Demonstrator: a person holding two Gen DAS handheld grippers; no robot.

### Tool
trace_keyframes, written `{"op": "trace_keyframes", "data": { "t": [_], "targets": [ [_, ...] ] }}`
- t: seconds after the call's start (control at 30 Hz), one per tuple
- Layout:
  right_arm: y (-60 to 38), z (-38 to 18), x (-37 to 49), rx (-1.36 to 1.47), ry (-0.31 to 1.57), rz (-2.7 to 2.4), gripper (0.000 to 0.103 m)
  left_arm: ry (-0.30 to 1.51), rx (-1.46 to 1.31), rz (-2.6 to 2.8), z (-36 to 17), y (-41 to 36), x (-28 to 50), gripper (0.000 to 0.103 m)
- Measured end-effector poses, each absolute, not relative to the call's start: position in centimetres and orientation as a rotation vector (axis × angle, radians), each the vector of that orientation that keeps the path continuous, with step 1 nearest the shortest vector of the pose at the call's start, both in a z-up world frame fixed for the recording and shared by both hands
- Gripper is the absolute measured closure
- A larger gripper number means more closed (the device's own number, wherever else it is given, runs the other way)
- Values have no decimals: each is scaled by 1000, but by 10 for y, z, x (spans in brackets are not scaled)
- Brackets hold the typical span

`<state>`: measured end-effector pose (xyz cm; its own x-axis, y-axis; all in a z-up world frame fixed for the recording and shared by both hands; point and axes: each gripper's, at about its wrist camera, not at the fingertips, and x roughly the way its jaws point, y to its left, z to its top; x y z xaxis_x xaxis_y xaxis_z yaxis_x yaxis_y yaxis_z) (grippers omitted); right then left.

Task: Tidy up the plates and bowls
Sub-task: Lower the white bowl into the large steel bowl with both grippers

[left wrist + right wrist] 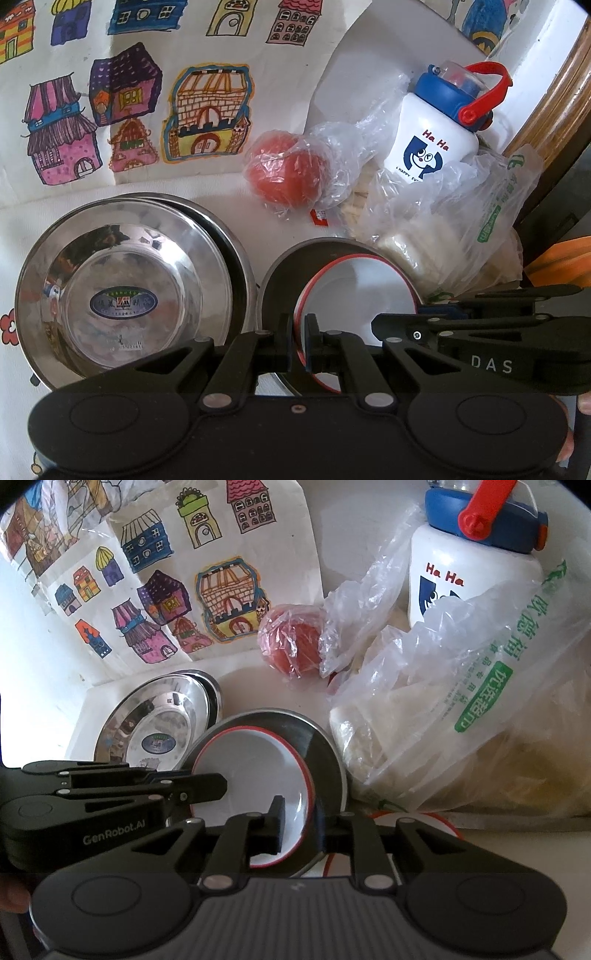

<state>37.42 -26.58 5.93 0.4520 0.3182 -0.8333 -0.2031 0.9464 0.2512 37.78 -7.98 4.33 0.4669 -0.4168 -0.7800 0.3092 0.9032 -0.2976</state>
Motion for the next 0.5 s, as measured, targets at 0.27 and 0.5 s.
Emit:
{"op": "trace_keyframes", "data": {
  "t": [0.27, 0.5],
  "targets": [
    [-266, 61, 374, 120, 1047, 322, 79, 986, -134, -432, 45, -77, 379, 95],
    [-267, 64, 370, 137, 1036, 334, 69, 983, -147, -432, 46, -76, 377, 92]
  ]
}}
